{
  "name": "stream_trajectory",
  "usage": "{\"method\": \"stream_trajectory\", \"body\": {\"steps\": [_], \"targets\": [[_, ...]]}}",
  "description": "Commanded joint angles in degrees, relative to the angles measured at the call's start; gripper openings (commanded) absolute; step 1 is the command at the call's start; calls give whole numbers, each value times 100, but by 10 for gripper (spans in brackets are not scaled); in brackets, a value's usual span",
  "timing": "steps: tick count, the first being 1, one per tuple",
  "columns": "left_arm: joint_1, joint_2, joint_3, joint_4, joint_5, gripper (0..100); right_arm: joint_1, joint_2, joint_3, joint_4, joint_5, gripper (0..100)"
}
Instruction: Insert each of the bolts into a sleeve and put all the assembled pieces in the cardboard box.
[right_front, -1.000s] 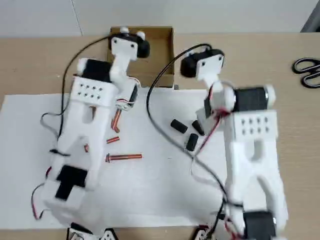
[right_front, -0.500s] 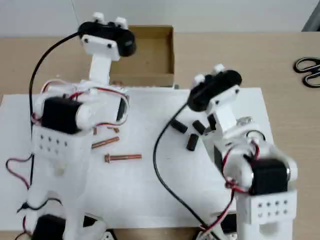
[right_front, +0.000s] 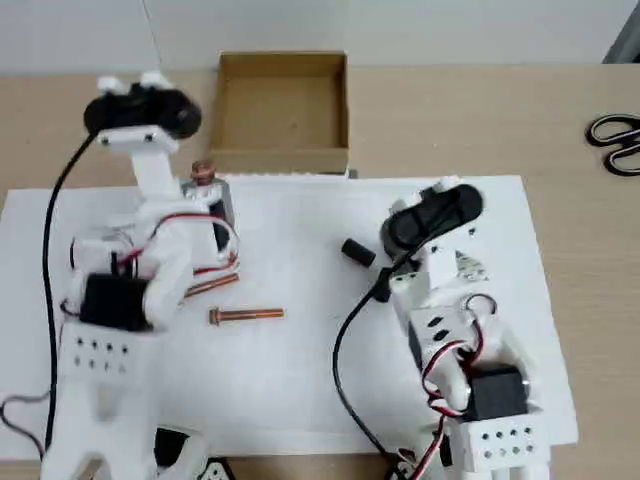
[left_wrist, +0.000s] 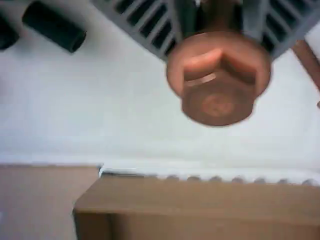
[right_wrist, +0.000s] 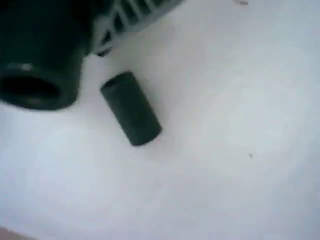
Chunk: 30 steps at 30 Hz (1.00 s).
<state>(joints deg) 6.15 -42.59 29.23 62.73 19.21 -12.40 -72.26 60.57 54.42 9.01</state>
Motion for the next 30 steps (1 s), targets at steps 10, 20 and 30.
{"method": "stream_trajectory", "body": {"steps": [10,20,30], "targets": [[-9,-2971,3240,-3033,905,5,-1279,-796,1512,-2026,-88,2],[0,-4563,4338,-3165,1521,5,-2299,-1587,2224,-2088,-88,2],[993,-5433,4813,-3156,1987,5,-2862,-2378,2690,-2088,-53,2]]}}
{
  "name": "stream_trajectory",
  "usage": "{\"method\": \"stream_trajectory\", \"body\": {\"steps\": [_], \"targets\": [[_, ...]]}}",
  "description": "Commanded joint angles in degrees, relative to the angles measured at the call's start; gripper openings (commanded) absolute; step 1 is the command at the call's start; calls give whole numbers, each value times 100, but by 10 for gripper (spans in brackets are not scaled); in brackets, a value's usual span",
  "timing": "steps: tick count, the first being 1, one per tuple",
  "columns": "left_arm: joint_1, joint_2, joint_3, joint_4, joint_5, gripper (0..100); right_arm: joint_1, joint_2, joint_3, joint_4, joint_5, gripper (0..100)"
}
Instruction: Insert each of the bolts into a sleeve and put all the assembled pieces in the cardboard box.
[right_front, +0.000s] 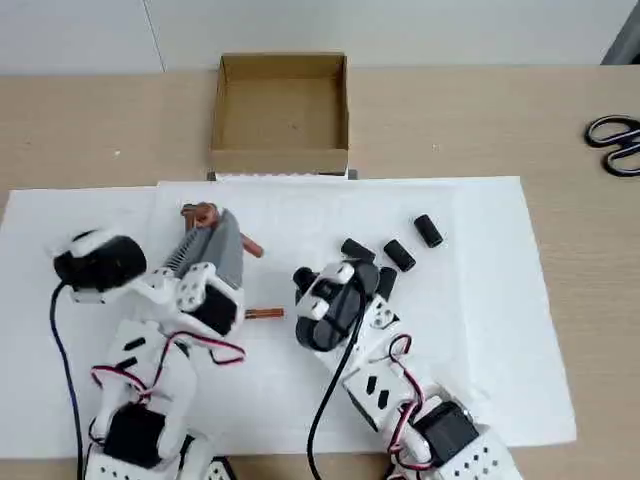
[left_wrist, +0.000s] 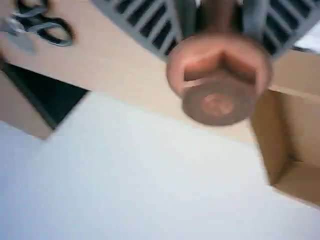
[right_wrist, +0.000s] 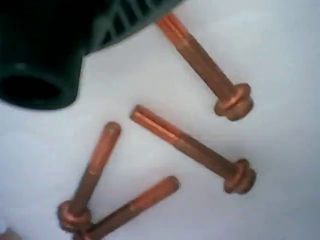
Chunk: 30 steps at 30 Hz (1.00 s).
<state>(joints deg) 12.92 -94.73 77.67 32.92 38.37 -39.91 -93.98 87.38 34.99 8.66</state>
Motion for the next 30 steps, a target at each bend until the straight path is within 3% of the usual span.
{"method": "stream_trajectory", "body": {"steps": [1,11,19,30], "targets": [[404,-246,-4,-176,79,5,-127,-259,62,-145,-18,2],[571,-246,84,-167,79,5,-136,-365,158,-136,-18,2],[976,-273,57,360,79,5,-136,-391,114,-136,-18,2],[976,-237,92,360,70,5,-215,-400,18,-145,-9,2]]}}
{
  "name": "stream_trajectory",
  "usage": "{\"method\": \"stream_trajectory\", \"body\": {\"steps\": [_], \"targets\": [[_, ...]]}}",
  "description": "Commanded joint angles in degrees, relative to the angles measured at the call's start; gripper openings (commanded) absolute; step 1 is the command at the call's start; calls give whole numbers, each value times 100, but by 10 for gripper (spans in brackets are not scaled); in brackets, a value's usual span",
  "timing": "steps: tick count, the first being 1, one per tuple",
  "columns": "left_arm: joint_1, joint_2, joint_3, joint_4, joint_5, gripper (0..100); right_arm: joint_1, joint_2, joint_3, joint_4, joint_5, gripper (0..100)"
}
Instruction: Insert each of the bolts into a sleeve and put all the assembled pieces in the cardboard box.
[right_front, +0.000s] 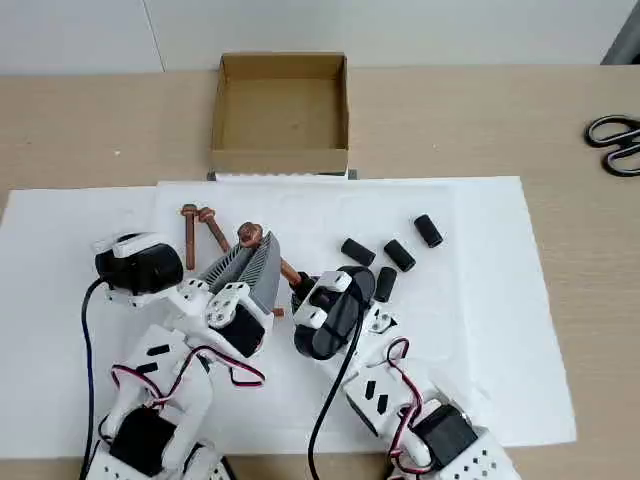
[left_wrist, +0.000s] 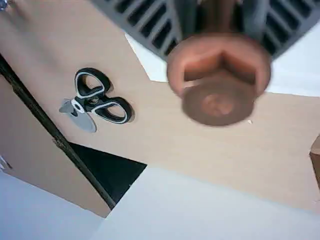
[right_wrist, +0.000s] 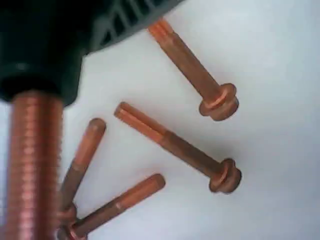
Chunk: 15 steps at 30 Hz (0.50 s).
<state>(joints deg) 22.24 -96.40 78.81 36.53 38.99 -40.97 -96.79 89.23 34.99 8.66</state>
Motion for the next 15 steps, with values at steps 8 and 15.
{"method": "stream_trajectory", "body": {"steps": [8,15], "targets": [[44,-79,189,0,9,5,-312,-119,-229,-145,-9,2],[26,-105,180,0,-246,5,-303,-119,-202,-136,-9,2]]}}
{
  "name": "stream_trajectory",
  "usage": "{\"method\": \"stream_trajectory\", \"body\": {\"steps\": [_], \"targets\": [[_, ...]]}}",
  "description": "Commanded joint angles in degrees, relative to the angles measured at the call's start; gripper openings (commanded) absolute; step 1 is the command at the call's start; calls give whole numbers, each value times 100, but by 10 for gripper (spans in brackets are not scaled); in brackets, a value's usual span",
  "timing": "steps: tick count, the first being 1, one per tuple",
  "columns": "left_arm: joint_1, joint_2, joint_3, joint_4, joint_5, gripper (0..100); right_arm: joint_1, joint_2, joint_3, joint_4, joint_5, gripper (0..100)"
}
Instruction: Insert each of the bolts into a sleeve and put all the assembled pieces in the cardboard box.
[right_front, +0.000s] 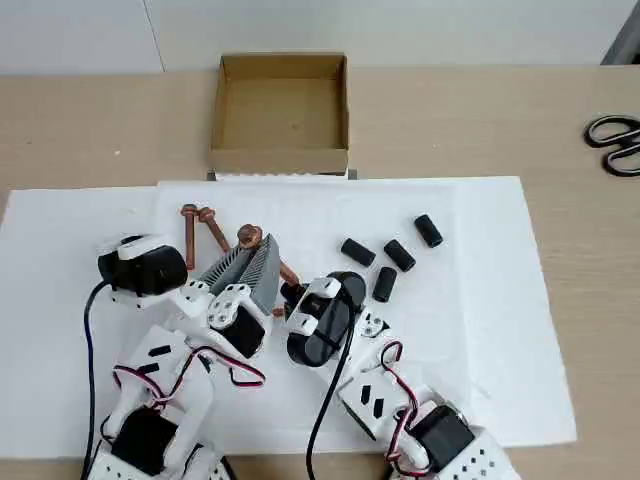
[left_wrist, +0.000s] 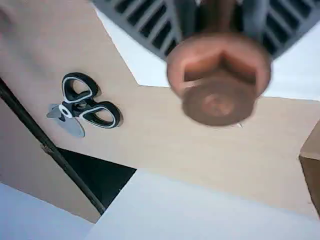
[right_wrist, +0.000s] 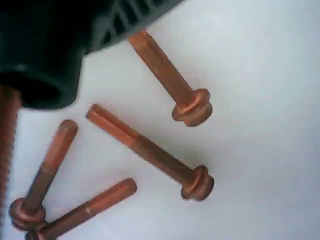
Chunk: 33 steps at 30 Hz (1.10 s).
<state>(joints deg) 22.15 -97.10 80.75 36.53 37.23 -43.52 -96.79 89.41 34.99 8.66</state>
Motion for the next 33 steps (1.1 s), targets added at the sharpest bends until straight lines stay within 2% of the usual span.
{"method": "stream_trajectory", "body": {"steps": [1,8,17,23,33], "targets": [[44,-35,-13,0,-97,5,-48,-119,-237,-136,-9,2],[53,-35,-31,0,-105,5,338,-119,-255,-145,-9,2],[62,-9,-31,9,-105,5,321,-119,-352,-154,-9,2],[721,-26,-31,677,-105,5,321,-119,-352,-435,185,2],[782,-9,-4,1345,-325,5,224,-119,-484,-426,273,2]]}}
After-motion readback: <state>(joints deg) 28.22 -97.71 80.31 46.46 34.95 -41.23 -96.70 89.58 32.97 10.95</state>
